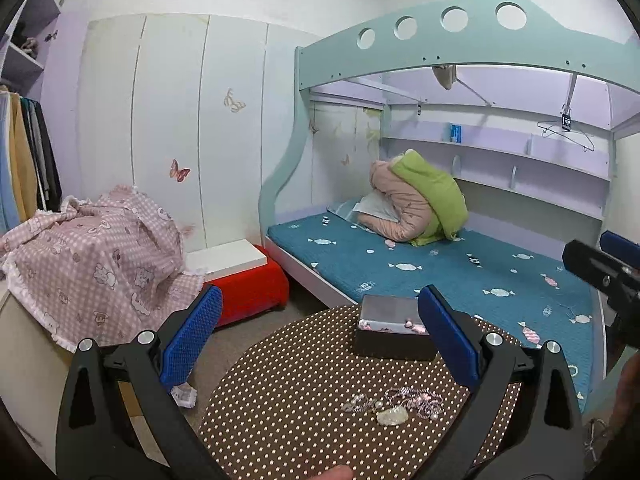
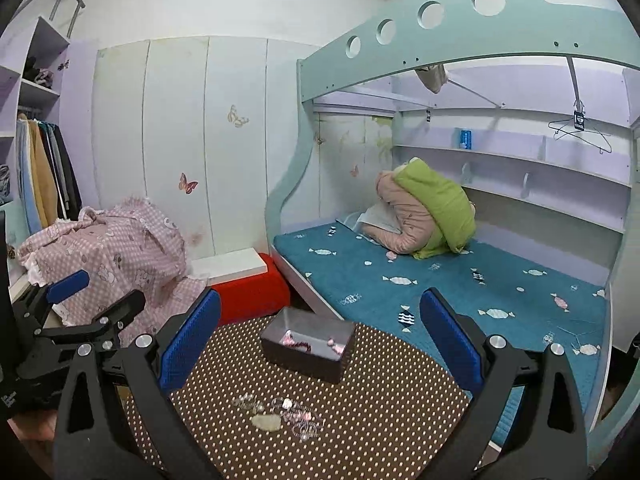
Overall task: Organize jewelry
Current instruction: 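Withdraw the left tool from the box toward the jewelry pile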
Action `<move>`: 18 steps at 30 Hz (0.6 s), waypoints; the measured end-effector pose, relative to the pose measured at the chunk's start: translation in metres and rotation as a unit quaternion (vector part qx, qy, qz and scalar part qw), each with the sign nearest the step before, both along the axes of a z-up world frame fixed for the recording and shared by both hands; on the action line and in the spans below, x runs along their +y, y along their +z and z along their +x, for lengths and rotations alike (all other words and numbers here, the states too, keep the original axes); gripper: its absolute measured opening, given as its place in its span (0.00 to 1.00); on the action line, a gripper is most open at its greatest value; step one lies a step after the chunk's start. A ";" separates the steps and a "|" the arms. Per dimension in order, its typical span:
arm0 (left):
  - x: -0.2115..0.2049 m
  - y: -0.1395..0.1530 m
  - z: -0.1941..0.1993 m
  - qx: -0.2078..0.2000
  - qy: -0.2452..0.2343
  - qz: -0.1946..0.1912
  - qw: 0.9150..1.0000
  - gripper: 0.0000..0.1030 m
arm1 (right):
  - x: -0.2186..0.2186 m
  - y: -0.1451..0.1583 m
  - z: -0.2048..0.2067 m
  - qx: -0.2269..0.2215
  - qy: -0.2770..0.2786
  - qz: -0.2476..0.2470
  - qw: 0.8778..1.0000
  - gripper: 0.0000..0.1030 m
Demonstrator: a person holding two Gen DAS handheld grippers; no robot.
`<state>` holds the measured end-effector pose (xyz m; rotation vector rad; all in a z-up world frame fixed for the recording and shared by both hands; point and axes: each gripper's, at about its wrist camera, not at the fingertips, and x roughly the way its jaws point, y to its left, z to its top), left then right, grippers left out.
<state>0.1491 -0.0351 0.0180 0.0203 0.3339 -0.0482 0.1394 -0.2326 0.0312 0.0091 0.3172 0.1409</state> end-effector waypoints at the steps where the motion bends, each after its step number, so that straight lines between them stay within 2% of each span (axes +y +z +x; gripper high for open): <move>1: 0.002 -0.004 -0.007 0.000 0.001 -0.002 1.000 0.95 | 0.001 -0.004 -0.002 0.000 -0.002 -0.003 1.000 0.93; 10: 0.018 -0.035 -0.041 -0.004 0.007 -0.016 1.000 0.95 | 0.004 -0.036 -0.028 0.005 -0.015 -0.005 1.000 0.93; 18: 0.029 -0.037 -0.051 -0.008 0.010 -0.026 1.000 0.95 | 0.008 -0.039 -0.037 0.009 -0.019 -0.027 0.999 0.93</move>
